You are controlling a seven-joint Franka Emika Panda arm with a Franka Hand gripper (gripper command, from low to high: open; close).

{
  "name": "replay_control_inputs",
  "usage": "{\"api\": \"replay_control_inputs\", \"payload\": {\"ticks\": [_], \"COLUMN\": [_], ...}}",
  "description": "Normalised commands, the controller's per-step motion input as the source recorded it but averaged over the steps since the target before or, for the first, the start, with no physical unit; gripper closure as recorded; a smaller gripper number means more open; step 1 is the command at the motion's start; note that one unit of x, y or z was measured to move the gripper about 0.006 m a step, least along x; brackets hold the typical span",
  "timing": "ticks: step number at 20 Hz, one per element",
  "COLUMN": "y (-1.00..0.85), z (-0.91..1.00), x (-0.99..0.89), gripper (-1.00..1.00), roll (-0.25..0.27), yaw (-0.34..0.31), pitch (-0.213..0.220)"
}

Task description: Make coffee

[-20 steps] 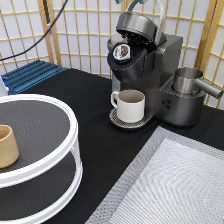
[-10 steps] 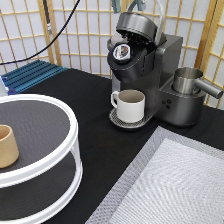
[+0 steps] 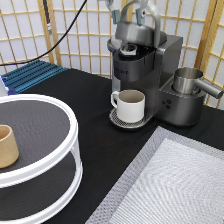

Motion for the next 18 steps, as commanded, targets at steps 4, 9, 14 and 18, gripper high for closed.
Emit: {"api": "replay_control_inputs", "payload": {"ticks": [4,9,14,18], "y": [-0.34,-0.33,-0.37,-0.52], "z": [-0.01,0.00,0.26,0.97], "x": [0.34,0.30,0.09,-0.14], "gripper": [-1.00,-1.00,-1.00,-1.00], "roll": [0.010,0.039,0.058,0.094], "yaw": [0.000,0.000,-0.002,-0.013], "pitch": [0.177,0.181,0.166,0.095]}}
